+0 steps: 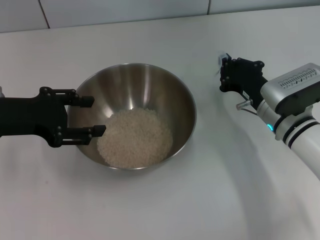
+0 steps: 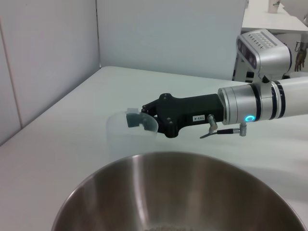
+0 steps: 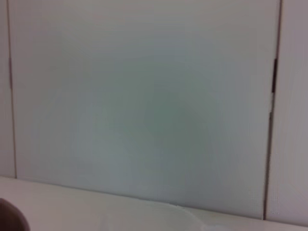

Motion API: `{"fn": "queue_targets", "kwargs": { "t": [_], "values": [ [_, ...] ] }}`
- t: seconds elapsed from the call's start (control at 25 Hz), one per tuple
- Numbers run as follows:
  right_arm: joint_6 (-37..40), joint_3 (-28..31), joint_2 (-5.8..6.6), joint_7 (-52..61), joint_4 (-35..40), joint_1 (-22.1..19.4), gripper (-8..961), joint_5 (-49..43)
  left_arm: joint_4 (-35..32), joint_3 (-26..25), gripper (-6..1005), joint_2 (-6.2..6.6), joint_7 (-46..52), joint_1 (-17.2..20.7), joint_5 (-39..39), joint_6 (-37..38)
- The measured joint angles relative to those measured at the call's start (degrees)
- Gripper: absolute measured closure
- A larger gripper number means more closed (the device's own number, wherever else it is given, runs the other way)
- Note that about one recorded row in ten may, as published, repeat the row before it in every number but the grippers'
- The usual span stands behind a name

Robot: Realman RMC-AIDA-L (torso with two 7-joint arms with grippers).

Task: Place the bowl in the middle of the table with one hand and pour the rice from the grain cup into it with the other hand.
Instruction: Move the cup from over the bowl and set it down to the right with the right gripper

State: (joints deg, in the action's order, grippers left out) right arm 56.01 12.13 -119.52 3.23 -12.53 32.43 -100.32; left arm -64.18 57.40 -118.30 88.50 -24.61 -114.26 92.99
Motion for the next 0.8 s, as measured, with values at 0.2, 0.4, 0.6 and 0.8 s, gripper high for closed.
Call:
{"fn": "queue_targets", "kwargs": {
  "t": [0.2, 0.4, 0.6, 0.8],
  "values": [
    [-1.56, 0.0, -0.02, 0.08, -0.26, -0.03, 916, -0.07, 0.1, 0.06, 287, 0.0, 0.01, -0.12, -0.21, 0.0],
    [-4.27, 0.0, -0.01, 0.12, -0.36, -0.2, 914, -0.07, 0.12, 0.58, 287, 0.0, 0.04, -0.31, -0.29, 0.0],
    [-2.95, 0.0, 0.28, 0.14, -2.27, -2.72, 659, -0.77, 0.11, 0.64, 287, 0.0, 0.27, -0.36, -0.34, -0.01],
    [2.49, 0.66, 0.31, 0.37, -3.73, -7.29, 458, -0.72, 0.11, 0.73, 287, 0.04, 0.69, -0.36, -0.42, 0.0]
  ]
}}
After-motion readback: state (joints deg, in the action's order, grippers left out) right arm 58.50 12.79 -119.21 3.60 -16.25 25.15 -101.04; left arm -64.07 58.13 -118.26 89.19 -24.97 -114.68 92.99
